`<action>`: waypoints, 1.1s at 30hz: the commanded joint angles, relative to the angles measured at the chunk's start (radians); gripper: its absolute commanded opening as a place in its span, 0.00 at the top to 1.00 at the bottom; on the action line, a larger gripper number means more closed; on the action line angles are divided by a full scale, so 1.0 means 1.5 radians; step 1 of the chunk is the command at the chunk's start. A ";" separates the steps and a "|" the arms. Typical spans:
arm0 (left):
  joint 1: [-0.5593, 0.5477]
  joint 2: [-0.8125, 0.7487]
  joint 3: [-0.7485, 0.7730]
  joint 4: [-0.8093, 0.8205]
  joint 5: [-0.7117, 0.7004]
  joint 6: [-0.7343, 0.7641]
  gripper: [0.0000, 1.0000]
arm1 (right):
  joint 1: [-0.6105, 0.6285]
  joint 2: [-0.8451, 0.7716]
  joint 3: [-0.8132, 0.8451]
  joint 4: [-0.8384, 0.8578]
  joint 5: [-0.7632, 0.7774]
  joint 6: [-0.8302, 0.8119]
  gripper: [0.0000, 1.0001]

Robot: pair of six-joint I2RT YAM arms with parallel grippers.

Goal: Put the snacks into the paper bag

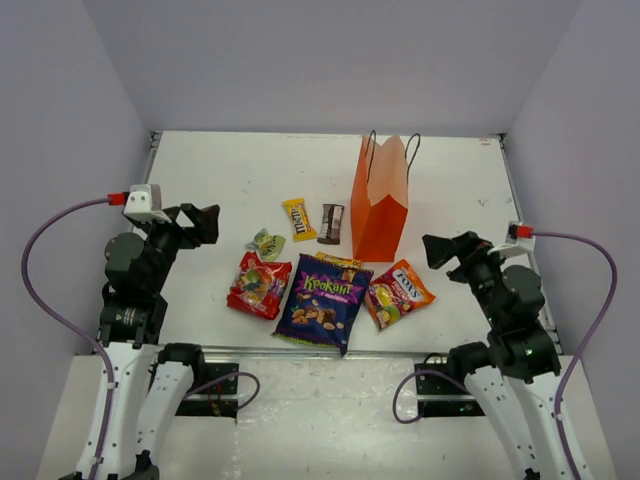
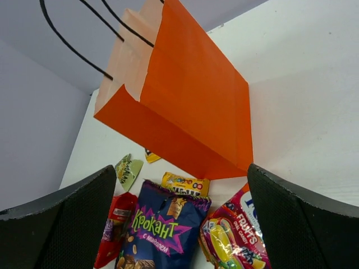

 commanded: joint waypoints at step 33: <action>-0.003 0.004 0.004 0.006 0.017 0.000 0.00 | 0.000 0.154 -0.219 -0.146 -0.062 0.272 0.01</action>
